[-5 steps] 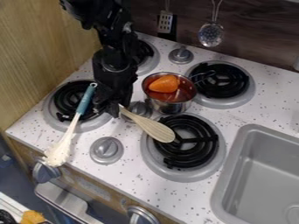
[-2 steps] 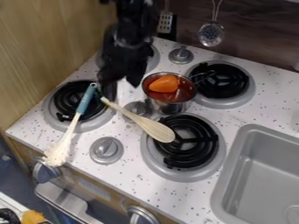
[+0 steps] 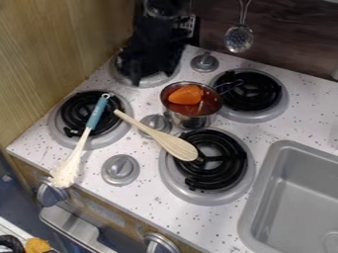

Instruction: Held cooking stick and place it back

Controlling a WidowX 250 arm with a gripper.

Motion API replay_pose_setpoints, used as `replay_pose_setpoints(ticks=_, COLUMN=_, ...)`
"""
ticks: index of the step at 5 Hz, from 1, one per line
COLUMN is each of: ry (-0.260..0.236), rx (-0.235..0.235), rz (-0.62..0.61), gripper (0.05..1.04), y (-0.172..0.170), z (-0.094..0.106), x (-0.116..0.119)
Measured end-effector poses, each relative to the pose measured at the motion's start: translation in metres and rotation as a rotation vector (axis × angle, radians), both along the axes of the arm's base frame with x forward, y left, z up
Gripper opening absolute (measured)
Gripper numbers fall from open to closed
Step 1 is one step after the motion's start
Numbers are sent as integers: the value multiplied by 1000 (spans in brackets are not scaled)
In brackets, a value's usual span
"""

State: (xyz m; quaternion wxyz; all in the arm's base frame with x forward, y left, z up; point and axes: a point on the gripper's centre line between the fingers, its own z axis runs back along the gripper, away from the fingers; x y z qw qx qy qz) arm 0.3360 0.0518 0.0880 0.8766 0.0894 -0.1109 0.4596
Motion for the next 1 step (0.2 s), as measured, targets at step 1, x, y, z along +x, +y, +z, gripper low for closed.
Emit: replay_pose_setpoints(ticks=1, ry=6, rx=-18, rz=-237, gripper=1001, y=-9, z=-8, x=4)
